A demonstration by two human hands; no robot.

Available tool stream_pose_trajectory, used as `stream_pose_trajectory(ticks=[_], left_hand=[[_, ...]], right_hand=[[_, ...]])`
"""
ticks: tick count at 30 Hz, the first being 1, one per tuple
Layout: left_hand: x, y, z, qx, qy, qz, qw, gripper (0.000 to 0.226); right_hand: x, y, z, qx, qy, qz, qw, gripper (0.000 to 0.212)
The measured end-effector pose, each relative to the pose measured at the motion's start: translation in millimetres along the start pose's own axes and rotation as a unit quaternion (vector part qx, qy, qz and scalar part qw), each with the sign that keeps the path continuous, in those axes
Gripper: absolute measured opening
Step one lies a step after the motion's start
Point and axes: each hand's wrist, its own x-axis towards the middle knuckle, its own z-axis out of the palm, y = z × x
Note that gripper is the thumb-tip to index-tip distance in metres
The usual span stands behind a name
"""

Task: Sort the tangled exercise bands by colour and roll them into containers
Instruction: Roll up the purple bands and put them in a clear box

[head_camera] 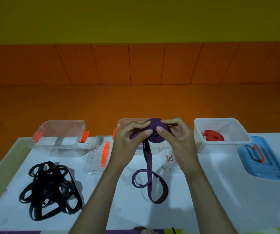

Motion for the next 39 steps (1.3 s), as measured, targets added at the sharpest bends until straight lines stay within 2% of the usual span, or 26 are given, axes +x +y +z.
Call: stream_pose_trajectory(ticks=[4,8,12,17,22,24,28,32,35,39], left_hand=[[-10.3,3.8,7.0,0.000,0.013,0.019,1.000,0.021],[-15.6,3.9,4.1,-0.005,0.022,0.017,1.000,0.026],[-14.9,10.4,-11.5,-0.027,-0.014,-0.018,0.999,0.033],[-21.3,12.1,-15.1,-0.002,-0.008,0.008,1.000,0.028],[-21.0,6.5,-27.1,-0.007,-0.040,-0.012,0.999,0.045],[-19.7,9.8,-27.4,-0.014,-0.026,-0.003,1.000,0.043],[-17.8,14.1,-22.2,-0.036,0.037,0.007,0.999,0.030],[-15.0,8.9,-23.5,-0.060,0.076,0.016,0.995,0.020],[-14.1,7.9,-22.8,-0.048,0.072,0.021,0.996,0.020],[-13.7,4.6,-25.6,-0.042,0.041,0.013,0.998,0.025]], right_hand=[[-3.3,-2.9,2.3,-0.005,0.032,-0.016,0.999,0.030],[-8.2,-10.8,9.6,-0.017,0.057,-0.035,0.998,0.021],[-13.4,-10.6,8.8,-0.038,0.026,-0.035,0.998,0.016],[-14.8,-8.5,11.9,-0.043,0.016,-0.028,0.999,0.024],[-13.1,-10.0,21.7,-0.034,0.026,-0.033,0.999,0.014],[-12.4,-9.4,22.6,-0.040,0.016,-0.031,0.999,0.008],[-13.7,-4.5,21.9,-0.016,0.030,-0.013,0.999,0.032],[-15.2,-4.5,23.6,-0.034,-0.005,-0.005,0.999,0.024],[-8.9,-4.9,24.6,-0.070,-0.041,-0.013,0.997,0.020],[-1.1,-0.3,30.7,-0.034,-0.001,-0.038,0.999,0.015]])
